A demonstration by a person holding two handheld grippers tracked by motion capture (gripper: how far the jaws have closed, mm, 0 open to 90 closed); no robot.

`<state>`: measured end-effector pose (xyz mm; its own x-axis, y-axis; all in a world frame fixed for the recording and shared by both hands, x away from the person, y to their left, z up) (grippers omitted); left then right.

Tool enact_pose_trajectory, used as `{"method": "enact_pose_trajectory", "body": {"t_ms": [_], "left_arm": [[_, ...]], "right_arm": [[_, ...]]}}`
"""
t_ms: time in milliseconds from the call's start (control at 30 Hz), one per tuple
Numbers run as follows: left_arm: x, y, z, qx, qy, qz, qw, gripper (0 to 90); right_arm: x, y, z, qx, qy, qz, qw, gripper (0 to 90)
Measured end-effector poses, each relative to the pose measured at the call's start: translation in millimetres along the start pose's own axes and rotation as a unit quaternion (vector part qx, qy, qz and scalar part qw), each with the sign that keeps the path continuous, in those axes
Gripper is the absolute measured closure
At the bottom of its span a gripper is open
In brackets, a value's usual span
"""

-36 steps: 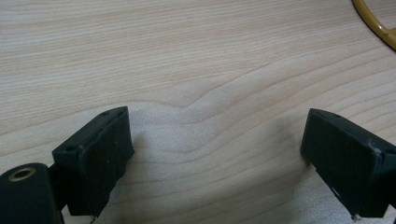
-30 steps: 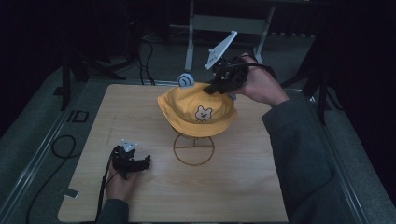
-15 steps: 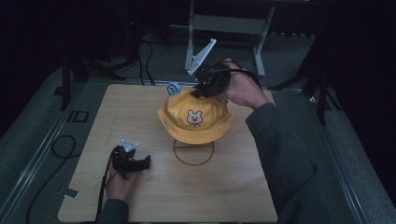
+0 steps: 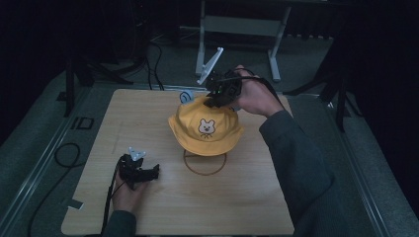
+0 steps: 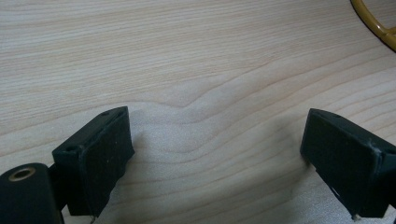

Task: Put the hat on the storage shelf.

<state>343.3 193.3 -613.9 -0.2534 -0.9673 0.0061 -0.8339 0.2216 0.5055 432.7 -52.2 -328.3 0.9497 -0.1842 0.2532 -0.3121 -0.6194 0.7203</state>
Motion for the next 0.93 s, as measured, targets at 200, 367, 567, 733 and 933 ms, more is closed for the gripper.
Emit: {"method": "enact_pose_trajectory", "body": {"t_ms": [200,367,567,733,933], "left_arm": [[0.0,0.1,0.0,0.000,0.000,0.000,1.0000,9.1],[0.0,0.0,0.0,0.000,0.000,0.000,1.0000,9.1],[0.0,0.0,0.0,0.000,0.000,0.000,1.0000,9.1],[0.0,0.0,0.0,0.000,0.000,0.000,1.0000,9.1],[0.0,0.1,0.0,-0.001,0.000,0.000,1.0000,9.1]], "right_arm": [[-4.3,-4.0,-6.1,0.019,-0.002,-0.011,0.9998,76.0],[-3.5,-4.7,-3.1,0.007,-0.005,-0.008,0.9999,68.9],[-1.0,-0.8,-2.2,0.004,-0.008,0.012,0.9999,54.8],[2.4,0.7,0.3,-0.004,-0.022,0.042,0.9989,35.0],[5.0,4.7,-0.4,-0.001,-0.032,0.057,0.9979,25.2]]}}
Point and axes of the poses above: each handheld gripper's, and its own axes: y roughly backward along the jaws, z roughly out of its underside, x roughly to its right, the point moved 5 cm from there along -y, roughly forward along the jaws, and after that the axes turned 15 degrees about x, right-handed, at the moved point
